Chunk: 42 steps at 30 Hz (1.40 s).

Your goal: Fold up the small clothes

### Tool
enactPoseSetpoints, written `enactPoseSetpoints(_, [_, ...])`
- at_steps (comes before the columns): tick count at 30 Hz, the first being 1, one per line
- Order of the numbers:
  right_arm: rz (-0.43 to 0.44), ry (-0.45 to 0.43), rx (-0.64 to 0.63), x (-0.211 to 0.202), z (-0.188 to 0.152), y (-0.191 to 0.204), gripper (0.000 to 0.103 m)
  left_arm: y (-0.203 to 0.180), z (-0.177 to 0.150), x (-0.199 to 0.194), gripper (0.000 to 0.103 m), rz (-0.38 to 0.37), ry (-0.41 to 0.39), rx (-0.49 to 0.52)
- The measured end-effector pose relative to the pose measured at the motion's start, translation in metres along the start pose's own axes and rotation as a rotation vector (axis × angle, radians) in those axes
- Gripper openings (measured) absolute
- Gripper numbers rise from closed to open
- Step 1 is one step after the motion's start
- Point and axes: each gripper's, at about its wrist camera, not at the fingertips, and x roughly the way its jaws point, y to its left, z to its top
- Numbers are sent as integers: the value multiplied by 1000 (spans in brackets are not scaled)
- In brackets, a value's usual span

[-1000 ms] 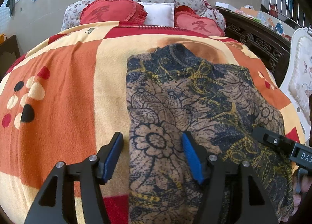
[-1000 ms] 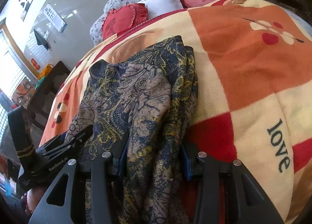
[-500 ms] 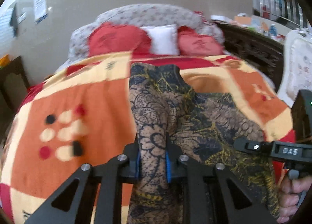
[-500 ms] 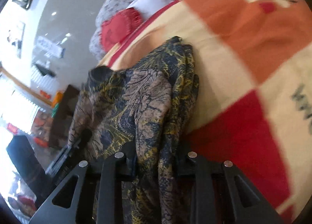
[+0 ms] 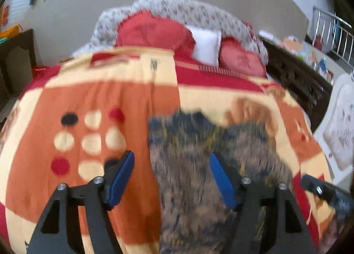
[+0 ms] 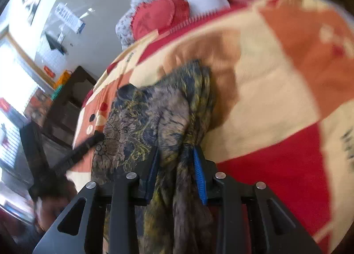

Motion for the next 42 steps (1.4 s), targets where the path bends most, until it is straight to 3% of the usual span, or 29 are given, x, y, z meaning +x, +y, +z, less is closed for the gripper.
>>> enactPoseSetpoints(4, [-206,-115,-84,-22,9,40,32,-11,11,12,75,-18,6,-43])
enactPoseSetpoints(5, [-198,-111,-87,-18,14,47,32,-13,15,18,75,-11,23,-47])
enactPoseSetpoints(7, [-184,-66,-80,1,23,60,26,-18,15,30,72,17,55,-56])
enactPoseSetpoints(8, [-197,-31,-63,11,27,61,18,-18,15,34,68,16,64,-60])
enactPoseSetpoints(9, [-224,4,-47,22,30,61,3,-20,15,39,65,19,75,-66])
enactPoseSetpoints(13, [-309,84,-36,76,40,45,3,-25,6,76,62,96,124,-19])
enactPoseSetpoints(15, [-328,112,-43,95,37,27,0,-23,-10,97,66,105,155,-16])
enactPoseSetpoints(18, [-279,34,-92,100,29,9,0,-35,-11,97,71,148,131,25])
enactPoseSetpoints(21, [-293,0,-118,98,24,10,1,-34,-11,99,73,144,132,13])
enactPoseSetpoints(28, [-245,-11,-92,93,20,6,2,-36,-12,101,75,159,133,30])
enactPoseSetpoints(30, [-228,29,-74,92,27,8,3,-37,-11,102,75,159,135,29])
enactPoseSetpoints(33, [-267,43,-135,57,23,28,4,-38,-11,102,75,167,133,35])
enactPoseSetpoints(36, [-245,44,-235,19,-5,50,9,-38,-11,103,76,170,131,37])
enactPoseSetpoints(38, [-177,87,-267,8,-35,53,10,-39,-11,102,76,174,130,42])
enactPoseSetpoints(40, [-171,119,-320,10,-65,48,14,-39,-12,102,76,179,129,46])
enactPoseSetpoints(42, [-132,12,-378,4,-87,40,14,-40,-11,102,76,184,126,51])
